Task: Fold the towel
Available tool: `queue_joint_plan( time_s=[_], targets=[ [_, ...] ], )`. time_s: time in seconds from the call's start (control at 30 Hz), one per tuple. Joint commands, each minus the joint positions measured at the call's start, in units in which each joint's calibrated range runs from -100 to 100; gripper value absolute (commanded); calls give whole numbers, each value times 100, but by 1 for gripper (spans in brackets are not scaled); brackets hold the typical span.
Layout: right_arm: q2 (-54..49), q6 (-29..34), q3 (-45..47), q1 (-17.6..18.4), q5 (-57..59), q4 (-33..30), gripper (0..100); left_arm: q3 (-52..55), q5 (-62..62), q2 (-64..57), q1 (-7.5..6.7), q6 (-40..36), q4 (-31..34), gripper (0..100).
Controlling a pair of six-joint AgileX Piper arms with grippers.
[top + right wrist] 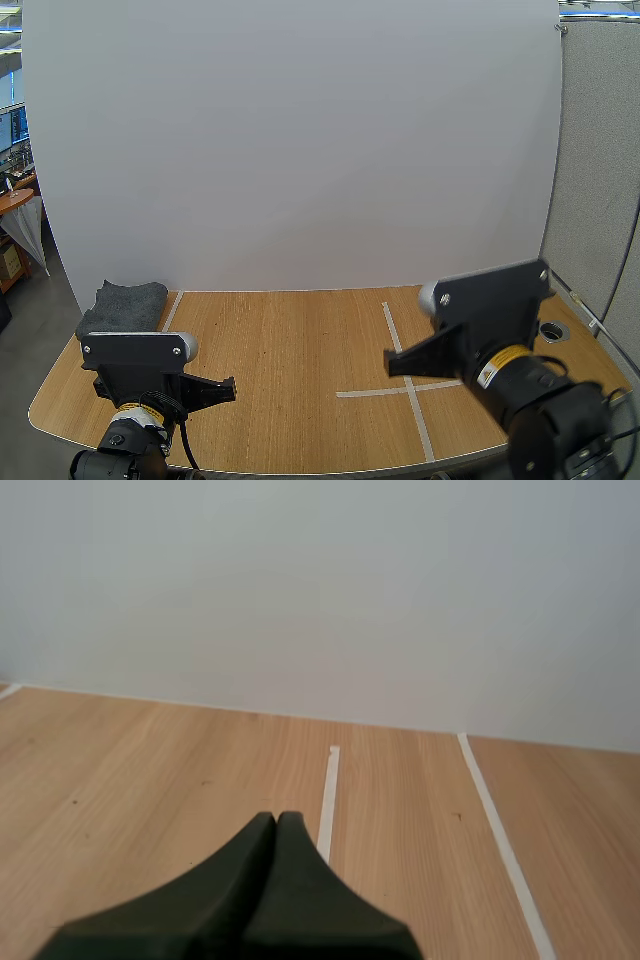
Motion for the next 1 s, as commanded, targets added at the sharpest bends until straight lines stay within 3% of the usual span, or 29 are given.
queue_joint_plan(
  time_s=[0.0, 0.1, 0.27, 0.97],
  targets=[
    [-39, 0, 1036, 13, -582, -20, 0, 3, -130, -18, -21, 0, -91, 0],
    [-39, 0, 1488, 13, -844, -20, 0, 3, -130, -18, -21, 0, -91, 0],
    [-39, 0, 1492, 13, -1433, -7, 0, 3, -130, -18, -21, 0, -91, 0],
    [-39, 0, 1492, 13, -1453, -7, 0, 3, -130, -18, -21, 0, -91, 0]
  ],
)
